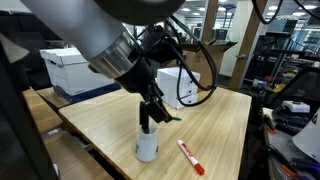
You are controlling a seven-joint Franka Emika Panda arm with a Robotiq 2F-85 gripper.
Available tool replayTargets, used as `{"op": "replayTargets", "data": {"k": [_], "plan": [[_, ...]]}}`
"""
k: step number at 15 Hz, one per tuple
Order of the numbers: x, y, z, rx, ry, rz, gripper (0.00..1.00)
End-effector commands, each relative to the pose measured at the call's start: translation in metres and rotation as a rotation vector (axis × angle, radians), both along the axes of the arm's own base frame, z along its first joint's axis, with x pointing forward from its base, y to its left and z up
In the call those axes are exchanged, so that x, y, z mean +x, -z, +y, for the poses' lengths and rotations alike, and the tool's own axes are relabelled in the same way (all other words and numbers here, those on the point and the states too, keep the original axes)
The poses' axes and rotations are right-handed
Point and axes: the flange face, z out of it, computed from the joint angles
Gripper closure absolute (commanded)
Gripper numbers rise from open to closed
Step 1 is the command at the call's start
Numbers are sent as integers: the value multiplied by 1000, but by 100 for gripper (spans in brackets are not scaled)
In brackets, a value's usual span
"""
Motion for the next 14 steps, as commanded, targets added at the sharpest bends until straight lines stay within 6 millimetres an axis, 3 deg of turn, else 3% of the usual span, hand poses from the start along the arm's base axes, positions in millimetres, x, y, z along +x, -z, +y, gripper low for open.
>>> {"op": "replayTargets", "data": {"k": [1,8,14], "plan": [[-2,-6,-40,116,131,-85,0],[5,2,-111,253,352,-268,0],[-20,6,-179,321,488,-392,0]]}}
